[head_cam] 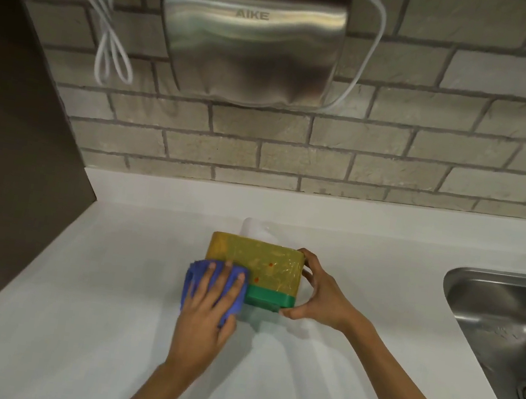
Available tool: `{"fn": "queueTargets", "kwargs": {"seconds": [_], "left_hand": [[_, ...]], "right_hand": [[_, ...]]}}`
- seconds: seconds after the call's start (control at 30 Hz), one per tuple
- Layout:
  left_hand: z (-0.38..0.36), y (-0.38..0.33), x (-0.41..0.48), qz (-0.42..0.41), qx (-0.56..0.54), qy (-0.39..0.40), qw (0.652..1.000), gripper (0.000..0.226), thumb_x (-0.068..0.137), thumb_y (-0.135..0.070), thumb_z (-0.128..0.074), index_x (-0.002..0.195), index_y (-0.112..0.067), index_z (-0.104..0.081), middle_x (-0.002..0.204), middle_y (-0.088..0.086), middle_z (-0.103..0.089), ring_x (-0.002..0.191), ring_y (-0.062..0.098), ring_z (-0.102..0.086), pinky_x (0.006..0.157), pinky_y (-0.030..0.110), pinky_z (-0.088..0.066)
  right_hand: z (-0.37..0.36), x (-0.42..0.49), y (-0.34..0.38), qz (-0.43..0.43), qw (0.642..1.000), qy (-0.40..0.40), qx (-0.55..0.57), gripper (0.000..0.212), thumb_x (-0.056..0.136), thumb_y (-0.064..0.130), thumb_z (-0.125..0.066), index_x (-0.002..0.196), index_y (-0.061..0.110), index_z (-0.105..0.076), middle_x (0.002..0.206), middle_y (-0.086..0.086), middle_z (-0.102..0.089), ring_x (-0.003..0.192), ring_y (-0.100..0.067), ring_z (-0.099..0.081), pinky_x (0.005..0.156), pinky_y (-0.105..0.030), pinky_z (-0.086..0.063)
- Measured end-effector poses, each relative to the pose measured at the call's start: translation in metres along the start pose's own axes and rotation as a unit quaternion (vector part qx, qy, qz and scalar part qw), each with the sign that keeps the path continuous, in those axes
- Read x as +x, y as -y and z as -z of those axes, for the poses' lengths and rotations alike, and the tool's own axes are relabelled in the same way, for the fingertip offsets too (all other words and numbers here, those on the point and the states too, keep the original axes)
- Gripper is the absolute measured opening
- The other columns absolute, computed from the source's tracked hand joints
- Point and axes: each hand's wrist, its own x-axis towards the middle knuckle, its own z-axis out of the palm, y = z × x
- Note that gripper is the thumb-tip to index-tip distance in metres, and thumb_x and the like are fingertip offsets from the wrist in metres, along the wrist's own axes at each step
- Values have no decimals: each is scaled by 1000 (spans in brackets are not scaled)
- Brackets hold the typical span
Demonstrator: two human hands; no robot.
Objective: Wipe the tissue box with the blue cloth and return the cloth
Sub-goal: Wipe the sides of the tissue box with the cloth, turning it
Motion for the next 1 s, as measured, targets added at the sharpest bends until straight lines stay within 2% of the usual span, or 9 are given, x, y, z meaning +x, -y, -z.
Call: {"fn": "queueTargets", "kwargs": {"seconds": [0.07,0.13,0.27,0.4,0.57,0.7,0.83,0.9,1.0], "left_hand": [[-5,-15,-4,-39,18,19,999,53,83,-23,-43,135,-17,-40,143,9,-43,146,14,-8,116,35,-8],[-8,-28,9,-69,44,36,996,51,84,-27,-43,134,-20,-47,139,9,-52,139,25,-27,115,40,-14],[-3,-43,50,-61,127,84,986,50,82,-33,-39,124,-17,-61,131,10,-61,120,34,-57,94,53,-47],[6,-26,55,2,151,97,984,54,83,-35,-37,130,-17,-56,137,17,-54,124,41,-51,93,58,-44],[7,-31,38,153,99,79,980,58,85,-35,-35,133,-7,-51,134,29,-52,123,49,-48,91,65,-43],[-3,-62,57,109,120,94,982,56,84,-31,-33,125,-3,-59,127,23,-61,116,40,-58,92,60,-45],[-16,-72,55,19,98,107,989,59,82,-35,-38,126,-2,-56,132,17,-59,120,34,-58,92,54,-48],[-17,-57,52,-34,138,97,985,57,83,-38,-44,131,-10,-54,140,17,-51,125,35,-53,97,54,-44],[-11,-26,48,82,129,61,986,60,83,-37,-47,141,-20,-41,152,23,-30,137,46,-29,109,61,-22]], "right_hand": [[1,0,1,2,1000,4,-7,100,53,17,-87,130,37,-26,128,5,-51,127,-14,-45,108,-33,-40],[0,0,1,3,1000,9,-11,103,54,15,-86,135,30,-25,129,1,-52,128,-15,-45,109,-35,-40],[-2,-2,1,-1,1000,4,-7,101,55,14,-85,134,32,-25,127,3,-52,125,-14,-46,104,-26,-41],[-4,-3,-1,4,1000,-11,3,101,54,15,-86,132,36,-25,127,5,-51,124,-12,-46,101,-22,-39],[-7,-6,0,23,1000,-19,0,97,53,19,-84,127,45,-26,127,6,-52,121,-13,-48,102,-25,-43],[-7,-6,0,18,999,-31,5,97,54,18,-82,125,50,-25,126,6,-53,119,-11,-49,97,-23,-43],[-8,-5,-3,16,999,-29,4,104,57,18,-84,139,39,-23,125,15,-51,114,-5,-50,94,-16,-41],[-7,-5,-3,19,999,-32,4,99,55,20,-84,128,54,-25,119,23,-52,110,0,-51,87,-7,-43],[-6,-6,-5,20,999,-48,9,92,53,20,-85,114,62,-30,119,16,-56,114,-5,-53,89,-9,-45]]}}
